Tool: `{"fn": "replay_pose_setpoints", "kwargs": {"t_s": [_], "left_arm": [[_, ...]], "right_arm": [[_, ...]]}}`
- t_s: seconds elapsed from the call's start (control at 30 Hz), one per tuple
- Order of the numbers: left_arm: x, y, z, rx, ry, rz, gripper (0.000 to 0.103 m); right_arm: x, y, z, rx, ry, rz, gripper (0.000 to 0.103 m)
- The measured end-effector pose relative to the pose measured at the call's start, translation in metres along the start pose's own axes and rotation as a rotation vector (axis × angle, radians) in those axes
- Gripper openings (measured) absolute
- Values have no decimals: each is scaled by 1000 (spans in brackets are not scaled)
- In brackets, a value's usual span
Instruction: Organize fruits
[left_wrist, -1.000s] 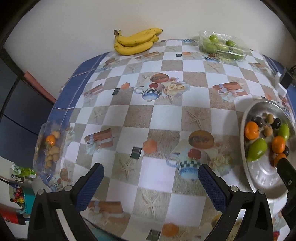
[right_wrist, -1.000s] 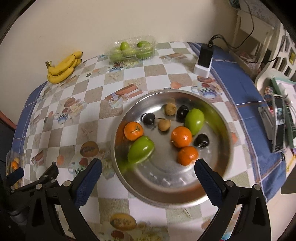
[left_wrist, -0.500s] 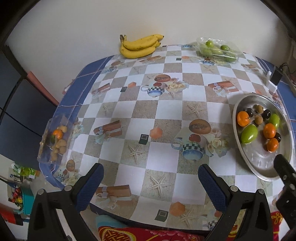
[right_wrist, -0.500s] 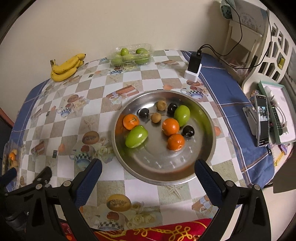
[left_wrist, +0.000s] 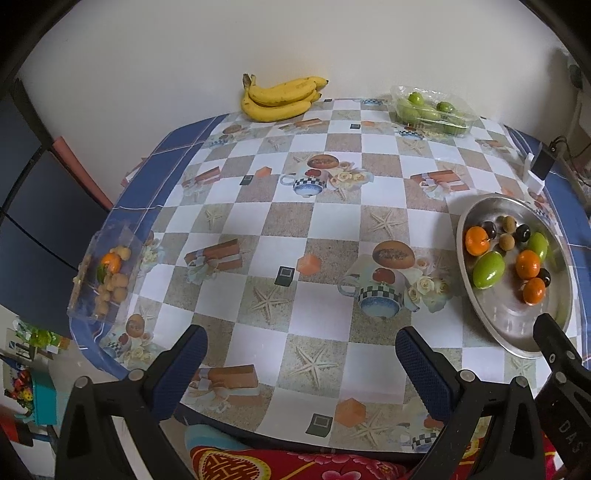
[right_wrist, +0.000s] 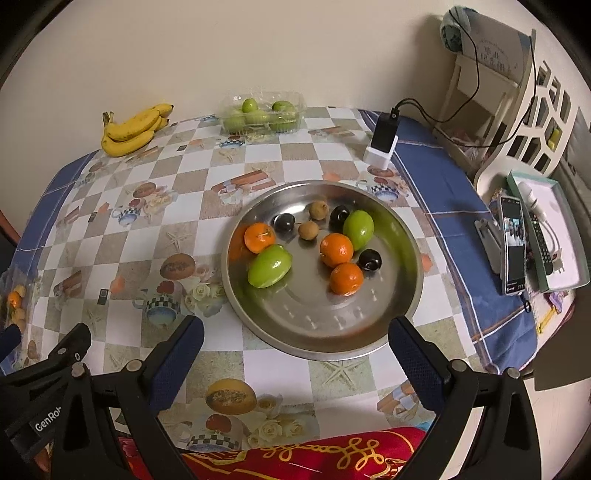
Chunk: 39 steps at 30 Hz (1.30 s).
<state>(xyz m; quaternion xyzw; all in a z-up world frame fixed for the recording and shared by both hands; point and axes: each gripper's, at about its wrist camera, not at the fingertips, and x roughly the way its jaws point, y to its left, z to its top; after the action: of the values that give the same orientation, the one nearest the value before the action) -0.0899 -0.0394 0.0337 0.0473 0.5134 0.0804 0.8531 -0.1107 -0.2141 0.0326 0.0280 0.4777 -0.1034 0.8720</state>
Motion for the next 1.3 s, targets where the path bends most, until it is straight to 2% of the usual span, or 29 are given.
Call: {"fn": "replay_pose_setpoints", "kwargs": {"t_s": [0.6,1.3], "left_arm": [[-4,-2,0,3,-28,17,103],[-1,0,-1,-15,-12,6,103]], "right_arm": [[2,-4,1,8,8,8,100],[3,-4,1,16,8,24,100]]}}
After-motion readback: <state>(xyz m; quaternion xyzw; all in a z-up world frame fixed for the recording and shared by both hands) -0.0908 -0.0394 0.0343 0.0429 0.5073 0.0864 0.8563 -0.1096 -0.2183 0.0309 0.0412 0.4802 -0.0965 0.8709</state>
